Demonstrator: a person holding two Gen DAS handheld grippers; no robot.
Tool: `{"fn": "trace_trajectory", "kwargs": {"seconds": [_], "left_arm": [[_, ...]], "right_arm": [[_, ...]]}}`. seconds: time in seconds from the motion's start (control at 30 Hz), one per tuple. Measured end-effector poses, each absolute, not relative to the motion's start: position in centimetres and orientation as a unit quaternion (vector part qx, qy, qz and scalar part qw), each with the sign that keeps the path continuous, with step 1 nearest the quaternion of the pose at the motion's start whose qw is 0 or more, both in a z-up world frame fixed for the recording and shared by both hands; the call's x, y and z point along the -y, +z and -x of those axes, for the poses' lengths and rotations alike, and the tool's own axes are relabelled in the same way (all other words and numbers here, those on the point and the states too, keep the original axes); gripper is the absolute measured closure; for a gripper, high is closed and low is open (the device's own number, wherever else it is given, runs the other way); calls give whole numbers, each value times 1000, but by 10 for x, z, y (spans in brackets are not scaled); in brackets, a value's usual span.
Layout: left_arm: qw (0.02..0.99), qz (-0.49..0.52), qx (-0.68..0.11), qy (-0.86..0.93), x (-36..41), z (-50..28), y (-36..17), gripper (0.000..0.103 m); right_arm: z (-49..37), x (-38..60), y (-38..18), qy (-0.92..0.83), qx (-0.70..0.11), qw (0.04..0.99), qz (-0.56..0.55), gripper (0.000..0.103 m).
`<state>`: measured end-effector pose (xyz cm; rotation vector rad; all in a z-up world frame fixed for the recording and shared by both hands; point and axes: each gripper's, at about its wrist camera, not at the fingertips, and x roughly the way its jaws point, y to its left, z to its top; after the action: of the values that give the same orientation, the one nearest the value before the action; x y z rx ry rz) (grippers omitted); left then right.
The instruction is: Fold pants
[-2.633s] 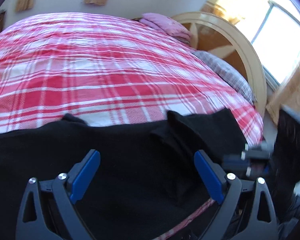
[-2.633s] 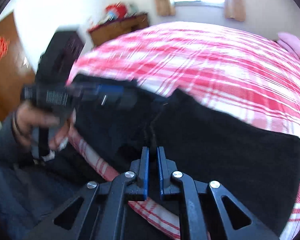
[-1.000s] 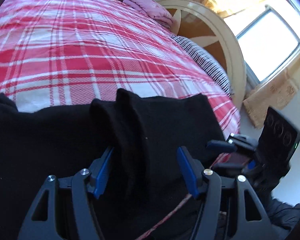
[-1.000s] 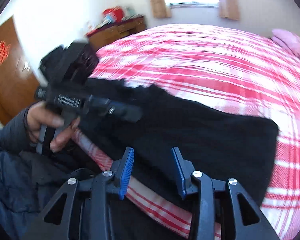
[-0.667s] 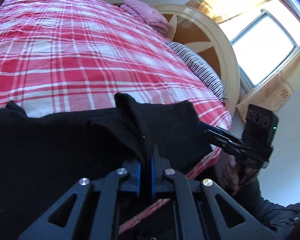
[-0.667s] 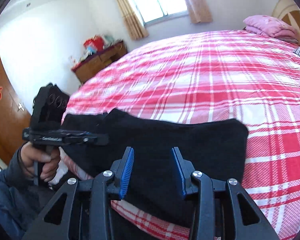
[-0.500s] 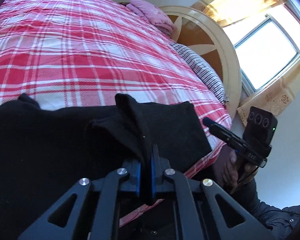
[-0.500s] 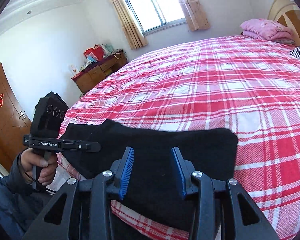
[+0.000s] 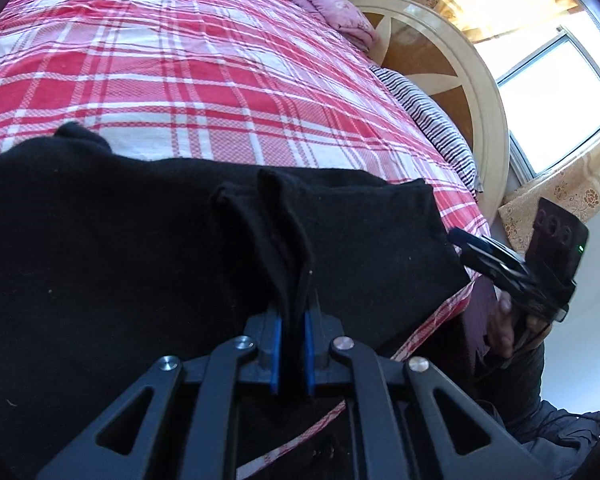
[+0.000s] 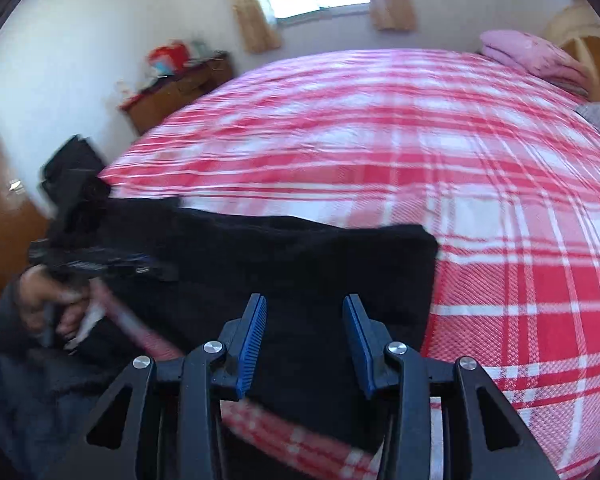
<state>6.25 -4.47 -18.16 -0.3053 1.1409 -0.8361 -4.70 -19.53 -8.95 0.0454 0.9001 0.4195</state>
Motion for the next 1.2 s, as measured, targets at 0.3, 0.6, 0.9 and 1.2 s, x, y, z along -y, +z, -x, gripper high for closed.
{"fn": "trace_trajectory", "kwargs": {"seconds": [0.3, 0.6, 0.9, 1.2], "left_arm": [[858, -10, -435, -271, 12, -51, -137, 36], [912, -109, -385, -93, -85, -55, -125, 31], [908, -66, -413, -9, -167, -74, -153, 28], [904, -12, -426, -36, -183, -76, -174, 22]], "right_arm": [[52, 180, -103, 165, -437, 883, 51, 44], [58, 176, -84, 179, -371, 911, 1, 44], [56, 166, -93, 182, -374, 910, 1, 44], [55, 159, -104, 186, -384, 904, 8, 44]]}}
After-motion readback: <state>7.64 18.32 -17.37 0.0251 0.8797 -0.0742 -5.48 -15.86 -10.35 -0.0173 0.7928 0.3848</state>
